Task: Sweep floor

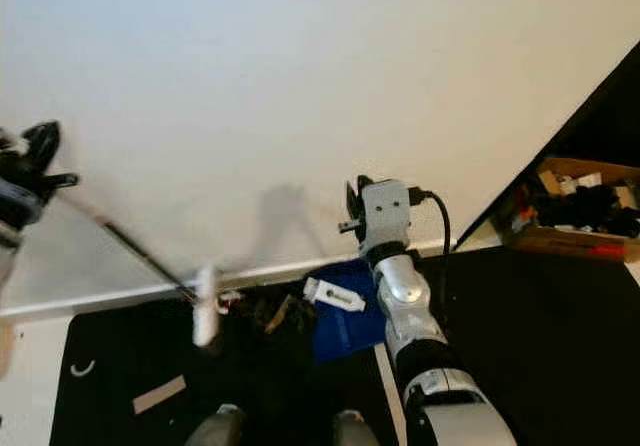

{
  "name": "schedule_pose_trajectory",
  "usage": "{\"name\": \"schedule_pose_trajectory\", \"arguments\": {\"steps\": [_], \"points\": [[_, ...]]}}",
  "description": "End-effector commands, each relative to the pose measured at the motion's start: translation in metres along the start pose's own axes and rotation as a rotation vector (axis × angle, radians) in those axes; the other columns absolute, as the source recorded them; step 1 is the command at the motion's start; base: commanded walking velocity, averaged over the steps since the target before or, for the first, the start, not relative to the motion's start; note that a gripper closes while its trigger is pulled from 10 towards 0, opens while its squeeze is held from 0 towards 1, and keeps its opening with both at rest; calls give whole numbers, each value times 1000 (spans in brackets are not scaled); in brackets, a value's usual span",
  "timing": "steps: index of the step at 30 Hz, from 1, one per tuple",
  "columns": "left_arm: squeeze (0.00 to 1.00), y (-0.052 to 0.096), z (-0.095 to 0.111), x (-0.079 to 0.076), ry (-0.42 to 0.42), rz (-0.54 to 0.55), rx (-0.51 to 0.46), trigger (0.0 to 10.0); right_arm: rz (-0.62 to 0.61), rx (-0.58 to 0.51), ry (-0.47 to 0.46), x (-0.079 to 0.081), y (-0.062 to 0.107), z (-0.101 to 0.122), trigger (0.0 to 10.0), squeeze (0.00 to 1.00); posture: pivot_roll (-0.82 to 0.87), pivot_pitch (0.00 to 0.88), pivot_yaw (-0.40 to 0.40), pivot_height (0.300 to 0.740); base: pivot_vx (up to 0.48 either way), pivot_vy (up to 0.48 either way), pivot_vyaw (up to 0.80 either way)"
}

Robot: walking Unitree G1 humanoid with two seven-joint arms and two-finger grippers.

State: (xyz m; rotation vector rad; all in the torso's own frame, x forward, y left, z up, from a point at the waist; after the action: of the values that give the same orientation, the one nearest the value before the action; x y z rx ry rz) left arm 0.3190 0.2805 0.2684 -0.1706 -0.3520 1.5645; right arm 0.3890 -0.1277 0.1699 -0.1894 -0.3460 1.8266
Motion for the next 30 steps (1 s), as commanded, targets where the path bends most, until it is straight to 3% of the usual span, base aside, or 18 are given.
{"name": "schedule_pose_trajectory", "arguments": {"steps": [1, 5, 13, 17, 21, 25, 30], "points": [[0, 7, 0, 6, -56, -7, 10, 10000, 16, 41, -92, 13, 4, -14, 10000, 0, 209, 317, 63, 740, 0, 0, 0], [0, 13, -20, 6, -88, 17, 64, 10000, 32, 48, -86, 21, -4, -11, 10000, 0, 208, 322, 56, 740, 0, 0, 0], [0, 12, -44, 4, -128, 15, 104, 10000, -49, 54, -45, 16, -4, -14, 10000, 0, 208, 342, 52, 740, 0, 0, 0], [0, 6, -46, 9, -139, 26, 106, 10000, -27, 37, 67, 18, -2, -12, 10000, 0, 195, 353, 54, 740, 0, 0, 0], [0, 4, -43, 14, -156, 34, 99, 10000, -21, 27, 76, 15, -1, -11, 10000, 0, 184, 356, 56, 740, 0, 0, 0], [0, 2, -32, 27, -220, 42, 66, 10000, -46, 10, 83, 2, 0, -6, 10000, 0, 176, 364, 52, 740, 0, 0, 0], [0, 1, -35, 35, -262, 46, 67, 10000, -58, 12, 107, -2, 1, -6, 10000, 0, 171, 379, 48, 740, 0, 0, 0]]}}
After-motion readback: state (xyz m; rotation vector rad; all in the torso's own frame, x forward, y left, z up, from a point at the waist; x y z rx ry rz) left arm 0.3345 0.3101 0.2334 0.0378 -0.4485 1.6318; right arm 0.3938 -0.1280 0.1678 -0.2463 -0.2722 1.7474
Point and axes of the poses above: a point about 5 cm out from each wrist's last joint towards the gripper, its own y axis pointing back from the gripper into the wrist, its own z axis along the axis of the wrist's last joint, x = y × z, the point moved 2 cm from there along -y, pointing out of the wrist towards the gripper, and after that the axes turned 13 degrees about -y, right-handed, at the moved point
